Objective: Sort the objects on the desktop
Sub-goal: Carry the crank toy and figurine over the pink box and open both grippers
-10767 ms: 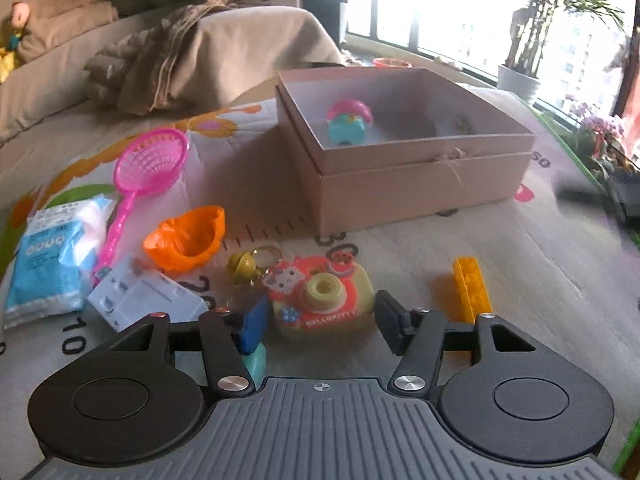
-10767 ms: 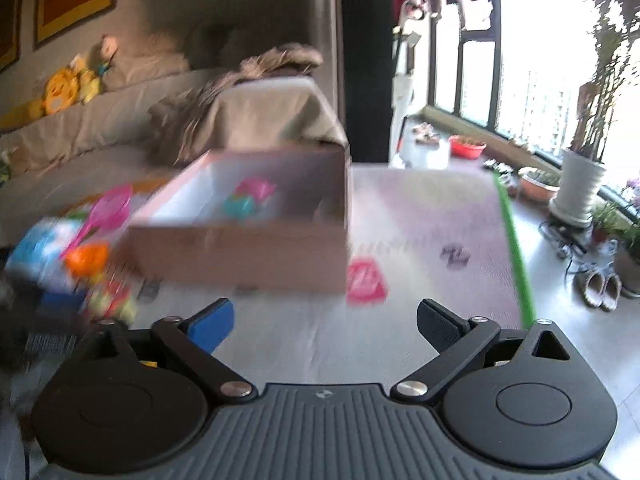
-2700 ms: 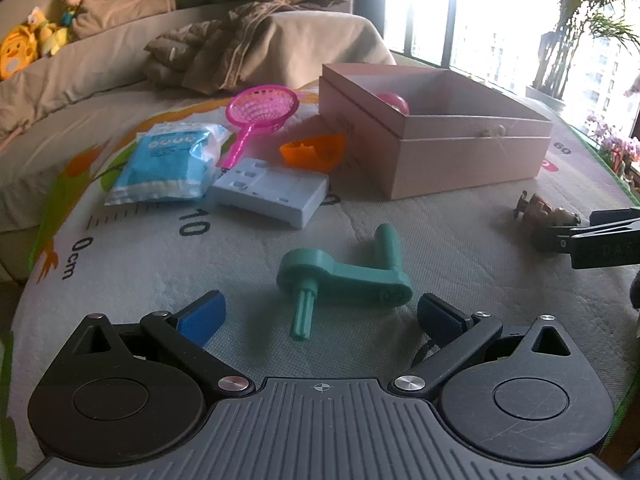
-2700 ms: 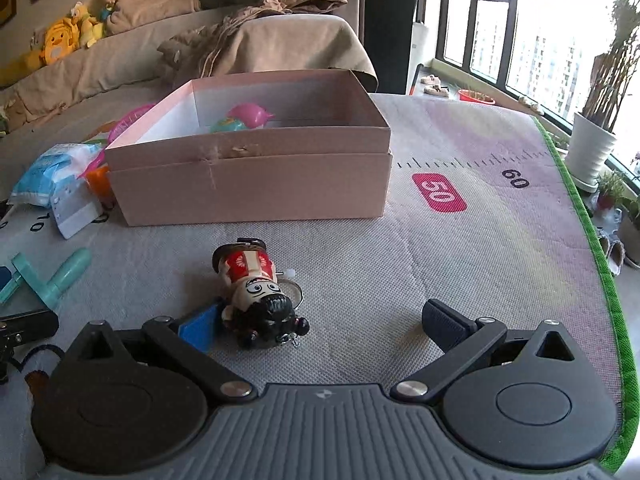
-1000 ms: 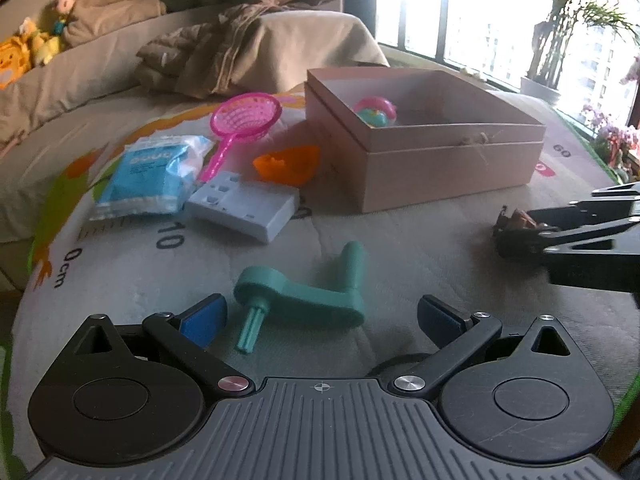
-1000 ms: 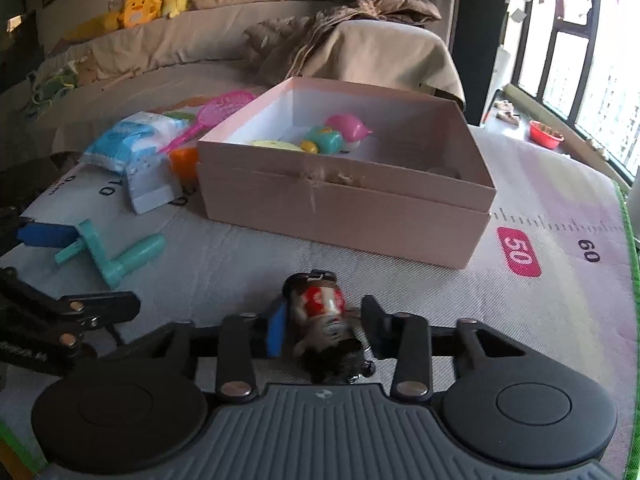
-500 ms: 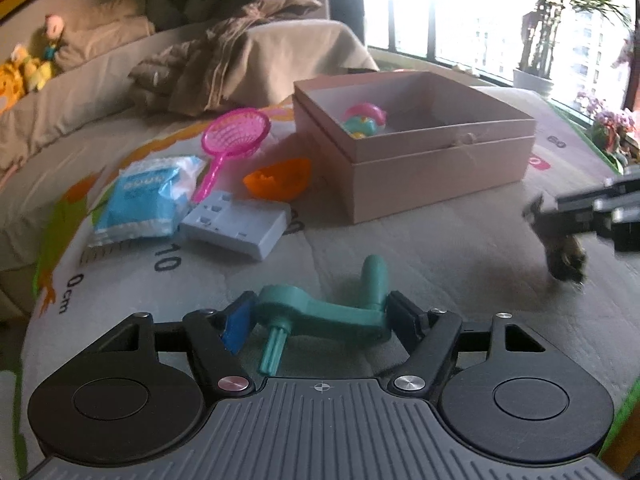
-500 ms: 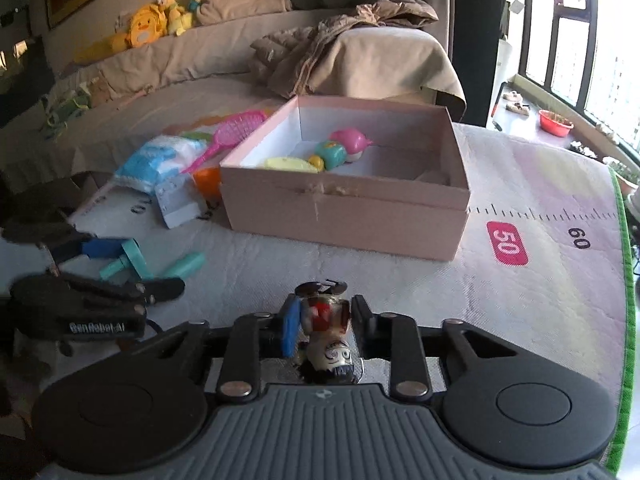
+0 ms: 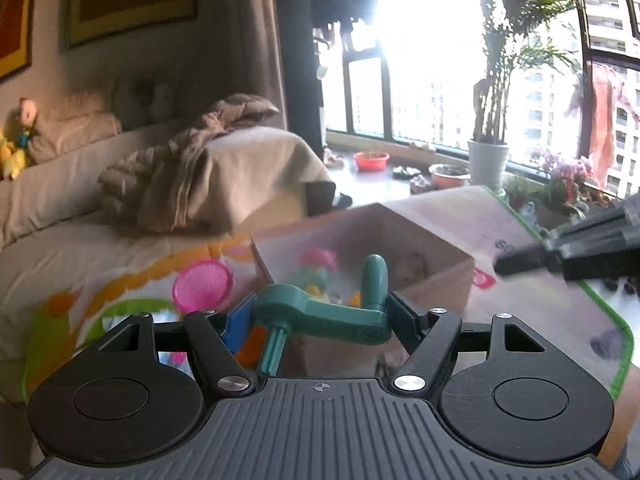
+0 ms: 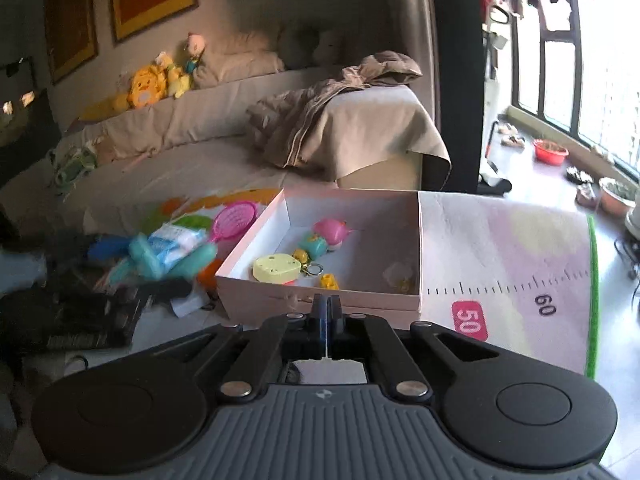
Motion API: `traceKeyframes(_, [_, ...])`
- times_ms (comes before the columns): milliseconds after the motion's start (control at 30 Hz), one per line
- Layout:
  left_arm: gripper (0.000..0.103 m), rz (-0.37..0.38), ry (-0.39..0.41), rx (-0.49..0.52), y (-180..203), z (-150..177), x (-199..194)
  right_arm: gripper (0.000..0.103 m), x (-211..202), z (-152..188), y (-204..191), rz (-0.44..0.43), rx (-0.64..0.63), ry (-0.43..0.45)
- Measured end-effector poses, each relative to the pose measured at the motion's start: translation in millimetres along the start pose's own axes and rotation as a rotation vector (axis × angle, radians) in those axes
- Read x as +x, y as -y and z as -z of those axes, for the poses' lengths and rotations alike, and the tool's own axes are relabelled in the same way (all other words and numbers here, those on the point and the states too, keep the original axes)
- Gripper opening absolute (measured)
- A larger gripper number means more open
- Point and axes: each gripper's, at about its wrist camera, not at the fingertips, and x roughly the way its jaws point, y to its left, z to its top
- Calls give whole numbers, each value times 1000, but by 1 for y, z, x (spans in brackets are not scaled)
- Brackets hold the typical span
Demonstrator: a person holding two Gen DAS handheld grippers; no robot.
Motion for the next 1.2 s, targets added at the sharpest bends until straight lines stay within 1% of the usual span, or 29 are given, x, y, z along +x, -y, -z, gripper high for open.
traceKeyframes(33, [76,-1,0,-8,-2,-1,3,1,2,3,-1,3,-6,-8])
traceKeyframes(67, [76,-4,-4,-23,-5,-1,5,4,6,7,-2,1,-16,-26])
traceKeyframes(133, [76,-13,-18,-51,-12,1,7,16,19,18,-9,0,-45,-64])
traceKeyframes(167, [76,-19,-29,-63,-17,3,7,33,23,22,-12,3,-58,-70])
traceKeyframes(200, [76,-26,-42,-71,-21,7,5,46,29,27,-18,4,-75,-73])
traceKeyframes(233, [76,-33,-58,-77,-26,12,3,50,35,30,-23,-2,-91,-75])
traceKeyframes(333, [76,-56,-116,-90,-34,34,-4,53,53,36,-44,-55,-150,-99])
traceKeyframes(400, [76,-67,-164,-115,-39,50,-7,65,65,39,-57,-113,-186,-120])
traceKeyframes(433, [76,-68,-186,-127,-41,57,-8,66,72,39,-62,-130,-190,-134])
traceKeyframes(533, [76,-71,-257,-159,-43,80,-9,65,91,43,-70,-161,-182,-192])
traceKeyframes(567, [76,-67,-272,-162,-43,86,-8,55,96,46,-73,-167,-183,-214])
traceKeyframes(600, [76,-63,-284,-164,-42,90,-8,41,98,48,-75,-170,-185,-229])
traceKeyframes(633, [76,-59,-288,-165,-42,93,-9,37,100,49,-75,-167,-186,-241])
traceKeyframes(667, [80,-59,-293,-163,-41,95,-9,34,99,49,-74,-164,-188,-237])
traceKeyframes(700, [83,-58,-296,-162,-41,97,-9,29,96,49,-73,-160,-185,-240])
traceKeyframes(800, [87,-54,-303,-162,-40,99,-8,28,82,48,-65,-151,-162,-236])
traceKeyframes(933, [87,-72,-319,-147,-33,102,-5,28,67,51,-52,-115,-139,-229])
traceKeyframes(967, [85,-74,-317,-144,-31,102,-3,28,63,52,-47,-112,-122,-230])
traceKeyframes(1000, [77,-76,-311,-138,-31,100,-2,28,59,53,-43,-113,-106,-233])
traceKeyframes(1100, [75,-68,-301,-109,-24,95,-2,28,47,51,-28,-114,-46,-224])
traceKeyframes(1200, [75,-44,-272,-63,-14,80,-3,28,30,41,-13,-123,16,-179])
